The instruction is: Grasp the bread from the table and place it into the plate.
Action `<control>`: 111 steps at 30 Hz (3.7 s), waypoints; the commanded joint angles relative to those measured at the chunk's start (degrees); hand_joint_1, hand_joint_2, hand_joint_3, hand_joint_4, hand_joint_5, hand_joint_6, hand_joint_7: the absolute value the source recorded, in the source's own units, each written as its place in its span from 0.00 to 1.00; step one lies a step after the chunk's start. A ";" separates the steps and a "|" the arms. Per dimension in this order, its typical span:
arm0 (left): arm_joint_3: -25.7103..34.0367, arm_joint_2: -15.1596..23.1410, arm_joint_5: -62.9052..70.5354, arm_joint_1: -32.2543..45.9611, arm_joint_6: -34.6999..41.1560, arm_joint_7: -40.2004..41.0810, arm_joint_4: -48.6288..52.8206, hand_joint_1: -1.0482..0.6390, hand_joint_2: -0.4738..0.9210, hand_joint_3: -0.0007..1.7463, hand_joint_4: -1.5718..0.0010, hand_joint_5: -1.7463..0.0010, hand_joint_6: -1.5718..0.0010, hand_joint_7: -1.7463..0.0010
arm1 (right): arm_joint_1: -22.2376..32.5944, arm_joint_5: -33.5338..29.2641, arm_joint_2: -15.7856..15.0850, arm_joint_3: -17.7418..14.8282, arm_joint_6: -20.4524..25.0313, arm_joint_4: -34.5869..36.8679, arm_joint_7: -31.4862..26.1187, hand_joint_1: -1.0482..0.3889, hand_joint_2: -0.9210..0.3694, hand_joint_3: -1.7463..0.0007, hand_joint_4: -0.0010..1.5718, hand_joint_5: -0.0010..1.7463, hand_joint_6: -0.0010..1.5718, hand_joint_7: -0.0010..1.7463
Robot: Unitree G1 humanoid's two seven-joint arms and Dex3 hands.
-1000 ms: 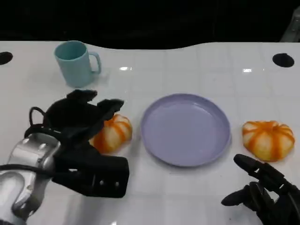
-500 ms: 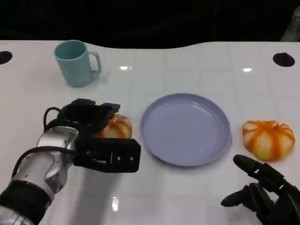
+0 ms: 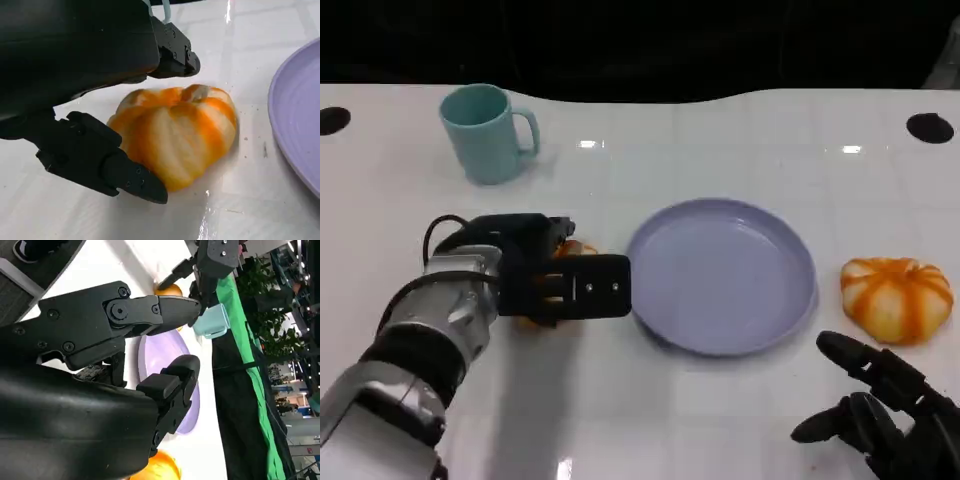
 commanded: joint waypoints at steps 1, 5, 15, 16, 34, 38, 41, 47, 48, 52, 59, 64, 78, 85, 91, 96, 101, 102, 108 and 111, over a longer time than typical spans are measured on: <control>-0.79 -0.33 -1.29 -0.78 -1.25 1.11 2.87 0.36 0.88 0.00 0.90 0.95 0.85 0.99 | 0.60 0.26 -0.89 -0.23 0.35 -1.15 -0.15 0.21 0.00 0.82 0.45 0.64 0.62 0.15; -0.82 -0.78 -2.33 -0.75 -3.58 2.87 6.18 0.46 0.93 0.01 0.79 0.94 0.75 0.98 | 0.82 -0.03 -1.02 -0.17 0.18 -1.43 -0.07 0.21 0.00 0.81 0.44 0.64 0.61 0.15; -0.40 -0.48 -4.47 -0.99 -7.15 7.14 9.14 0.49 1.00 0.04 0.47 0.87 0.50 0.96 | 1.18 -0.22 -1.17 -0.09 0.25 -1.94 -0.25 0.21 0.00 0.81 0.43 0.65 0.61 0.15; -0.46 -0.52 -4.47 -1.03 -7.20 7.55 9.34 0.48 1.00 0.05 0.45 0.87 0.47 0.96 | 1.21 -0.31 -1.18 -0.08 0.25 -2.00 -0.36 0.21 0.00 0.81 0.43 0.65 0.61 0.15; 3.78 0.60 -8.31 0.75 -16.37 32.77 6.13 0.53 0.83 0.50 0.48 0.00 0.64 0.00 | 0.77 1.34 -1.21 -0.74 1.17 -1.22 0.40 0.21 0.00 0.82 0.44 0.64 0.62 0.15; 6.93 0.04 -11.93 -0.39 -15.77 30.40 4.08 0.55 0.77 0.59 0.47 0.00 0.61 0.00 | 0.55 1.45 -1.18 -0.78 0.78 -0.84 0.69 0.21 0.00 0.82 0.45 0.63 0.62 0.15; 9.08 -0.34 -14.86 -1.07 -15.96 26.63 2.34 0.55 0.72 0.66 0.46 0.00 0.57 0.00 | 0.45 1.10 -1.13 -0.80 0.35 -0.58 0.66 0.21 0.00 0.82 0.45 0.63 0.62 0.15; 8.48 -0.59 -14.94 -1.83 -18.62 22.21 -2.84 0.58 0.68 0.68 0.45 0.00 0.57 0.00 | 0.39 1.41 -1.28 -0.85 0.85 -0.65 0.87 0.21 0.00 0.82 0.45 0.63 0.63 0.15; 7.67 -0.51 -14.23 -2.22 -20.48 21.54 -3.63 0.59 0.68 0.69 0.45 0.00 0.57 0.00 | 0.30 1.40 -1.35 -0.89 0.88 -0.55 0.89 0.21 0.00 0.82 0.45 0.63 0.63 0.15; 6.27 -1.56 -13.95 -3.40 -22.69 18.08 -5.07 0.57 0.63 0.73 0.47 0.00 0.56 0.00 | 0.10 1.36 -1.30 -0.99 0.92 -0.27 0.71 0.21 0.00 0.82 0.46 0.63 0.63 0.15; 2.41 -4.73 -11.53 -5.31 -26.05 15.83 -2.95 0.56 0.65 0.68 0.45 0.00 0.57 0.00 | 0.19 1.30 -1.26 -0.99 0.19 0.09 1.08 0.21 0.00 0.82 0.46 0.62 0.63 0.14; 0.46 -7.48 -9.69 -6.91 -26.56 16.41 0.09 0.53 0.69 0.69 0.42 0.00 0.54 0.00 | 0.66 1.21 -1.15 -0.88 0.61 -0.56 0.61 0.21 0.00 0.82 0.47 0.62 0.64 0.15; -3.04 -11.85 -5.58 -9.57 -24.18 17.79 6.67 0.52 0.77 0.60 0.44 0.00 0.56 0.01 | 0.89 0.66 -1.26 -0.61 -0.10 -0.83 0.70 0.21 0.00 0.82 0.46 0.62 0.63 0.14; 0.07 -11.93 -10.27 -10.88 -25.04 5.18 8.58 0.48 0.99 0.08 0.65 0.61 0.55 0.91 | 0.96 0.66 -1.10 -0.54 0.56 -1.16 0.06 0.21 0.00 0.82 0.47 0.62 0.63 0.14; -0.25 -11.20 -10.20 -11.23 -24.60 0.92 8.51 0.30 1.00 0.06 0.85 0.84 0.76 1.00 | 1.07 0.92 -1.26 -0.43 0.88 -1.59 0.07 0.21 0.00 0.82 0.46 0.62 0.63 0.14; -0.58 -10.47 -9.81 -11.91 -23.59 -1.78 8.20 0.18 1.00 0.14 0.93 0.89 0.83 1.00 | 1.16 0.34 -1.38 -0.32 0.72 -1.76 -0.31 0.21 0.00 0.82 0.46 0.62 0.64 0.14; 0.53 -8.56 -11.08 -12.06 -24.14 -5.44 6.59 0.13 1.00 0.17 0.91 0.88 0.81 0.98 | 0.84 0.59 -1.44 -0.48 0.44 -1.10 0.14 0.21 0.00 0.81 0.46 0.63 0.64 0.14; 0.97 -8.15 -11.67 -11.92 -24.55 -6.19 6.20 0.13 1.00 0.18 0.90 0.87 0.80 0.98 | 0.81 0.64 -1.43 -0.51 0.46 -1.09 0.16 0.21 0.00 0.82 0.46 0.63 0.64 0.14; 5.12 -5.74 -17.58 -10.02 -25.11 -13.33 2.27 0.13 1.00 0.21 0.88 0.85 0.79 0.98 | 0.80 0.53 -1.44 -0.54 0.67 -1.19 -0.18 0.20 0.00 0.82 0.46 0.63 0.63 0.14; 5.93 -5.11 -19.22 -9.11 -24.95 -15.03 0.46 0.14 1.00 0.21 0.88 0.85 0.78 0.98 | 0.79 0.40 -1.49 -0.53 0.68 -1.19 -0.31 0.20 0.00 0.82 0.46 0.63 0.63 0.14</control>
